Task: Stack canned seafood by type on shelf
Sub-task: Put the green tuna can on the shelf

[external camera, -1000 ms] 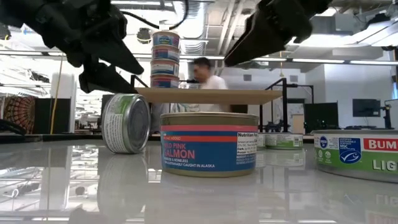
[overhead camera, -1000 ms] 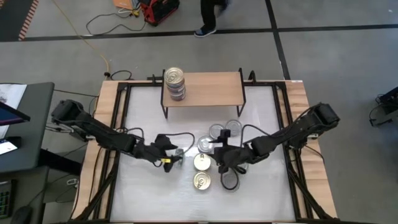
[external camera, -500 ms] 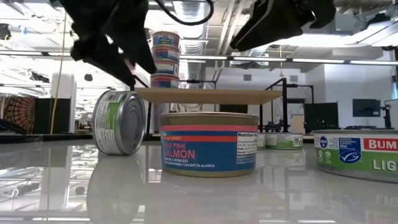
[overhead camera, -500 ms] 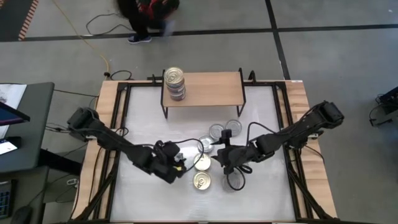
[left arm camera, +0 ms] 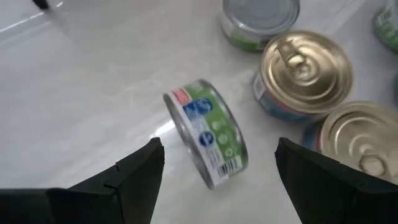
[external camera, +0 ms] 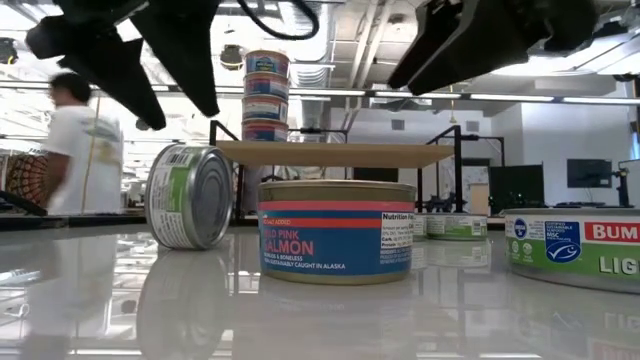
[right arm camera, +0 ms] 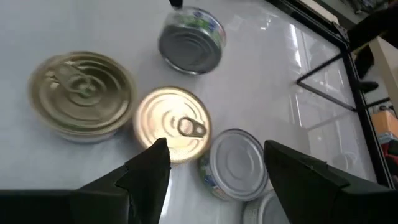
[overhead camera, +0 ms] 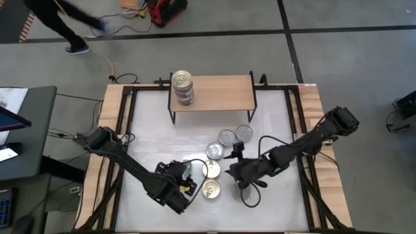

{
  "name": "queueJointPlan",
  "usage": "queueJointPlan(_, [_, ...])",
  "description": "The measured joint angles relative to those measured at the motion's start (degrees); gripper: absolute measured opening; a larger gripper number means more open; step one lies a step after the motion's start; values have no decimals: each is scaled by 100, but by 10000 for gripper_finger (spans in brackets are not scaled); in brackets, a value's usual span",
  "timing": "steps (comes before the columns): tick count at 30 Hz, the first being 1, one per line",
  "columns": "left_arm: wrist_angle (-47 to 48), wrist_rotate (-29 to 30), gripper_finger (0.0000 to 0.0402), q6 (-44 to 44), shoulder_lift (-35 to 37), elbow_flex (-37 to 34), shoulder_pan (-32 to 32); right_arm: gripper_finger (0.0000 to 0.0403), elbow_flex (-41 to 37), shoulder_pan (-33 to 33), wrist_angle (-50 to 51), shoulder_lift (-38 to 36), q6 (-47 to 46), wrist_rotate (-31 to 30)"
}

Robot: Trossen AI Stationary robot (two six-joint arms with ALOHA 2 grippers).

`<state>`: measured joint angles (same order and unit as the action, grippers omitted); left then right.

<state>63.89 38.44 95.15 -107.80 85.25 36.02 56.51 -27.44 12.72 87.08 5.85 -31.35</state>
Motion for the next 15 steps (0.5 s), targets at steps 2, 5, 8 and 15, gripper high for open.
queueJointPlan(2, [-26, -94, 295, 53, -137, 118, -37, 291, -1, -91, 12, -2, 4, 2])
queueJointPlan(5, [-34, -65, 295, 183, -337, 208, -82, 291, -2, -235, 10, -2, 17, 2])
queueJointPlan(8, [-19, -37, 295, 321, -457, 191, -161, 291, -2, -355, 15, -2, 22, 2])
queueJointPlan(15, [137, -55, 295, 290, -668, 179, -398, 291, -2, -592, 41, -2, -92, 3])
